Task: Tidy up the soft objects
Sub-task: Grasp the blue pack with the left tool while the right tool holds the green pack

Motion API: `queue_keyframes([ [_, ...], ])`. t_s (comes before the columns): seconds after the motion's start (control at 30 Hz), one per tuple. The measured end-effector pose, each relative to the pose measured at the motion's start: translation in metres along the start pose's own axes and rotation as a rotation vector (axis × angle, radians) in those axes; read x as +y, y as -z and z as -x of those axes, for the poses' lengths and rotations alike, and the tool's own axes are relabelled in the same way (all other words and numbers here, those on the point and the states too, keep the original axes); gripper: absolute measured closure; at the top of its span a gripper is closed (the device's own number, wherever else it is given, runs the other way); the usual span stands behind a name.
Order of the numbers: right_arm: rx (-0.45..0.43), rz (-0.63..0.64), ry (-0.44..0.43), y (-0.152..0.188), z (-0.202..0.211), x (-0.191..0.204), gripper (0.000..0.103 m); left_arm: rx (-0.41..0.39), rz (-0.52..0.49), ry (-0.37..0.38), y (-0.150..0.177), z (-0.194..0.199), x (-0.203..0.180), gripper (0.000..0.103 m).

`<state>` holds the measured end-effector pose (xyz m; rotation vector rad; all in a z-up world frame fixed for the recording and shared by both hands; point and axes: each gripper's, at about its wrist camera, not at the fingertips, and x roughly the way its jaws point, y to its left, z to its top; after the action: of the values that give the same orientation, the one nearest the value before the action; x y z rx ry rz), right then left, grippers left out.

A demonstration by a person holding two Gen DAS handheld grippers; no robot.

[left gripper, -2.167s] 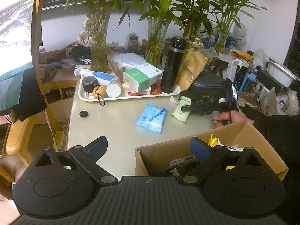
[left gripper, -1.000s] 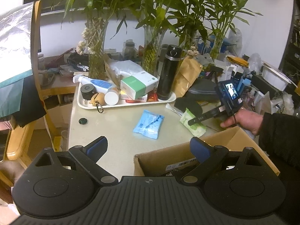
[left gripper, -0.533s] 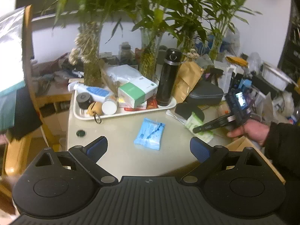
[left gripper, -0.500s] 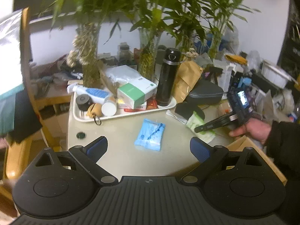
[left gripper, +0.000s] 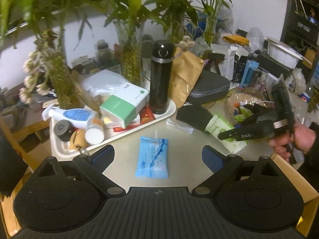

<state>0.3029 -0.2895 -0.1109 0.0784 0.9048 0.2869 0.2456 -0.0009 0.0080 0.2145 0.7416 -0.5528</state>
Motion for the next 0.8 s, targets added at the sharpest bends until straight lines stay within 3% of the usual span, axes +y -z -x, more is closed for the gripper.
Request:
queue_keyframes([
  [0.2,-0.02,0.004,0.002,0.002,0.011,0.0,0.083,0.096,-0.06,0.005,-0.006,-0.046,0.001,0.006],
  [0.5,-0.038,-0.018,0.007,0.005,0.017,-0.006,0.083,0.258,-0.038,0.069,-0.009,-0.118,0.023,0.006],
  [0.8,-0.035,-0.034,-0.023,0.005,0.012,-0.007,0.083,0.379,-0.086,0.072,-0.005,-0.182,0.021,0.006],
])
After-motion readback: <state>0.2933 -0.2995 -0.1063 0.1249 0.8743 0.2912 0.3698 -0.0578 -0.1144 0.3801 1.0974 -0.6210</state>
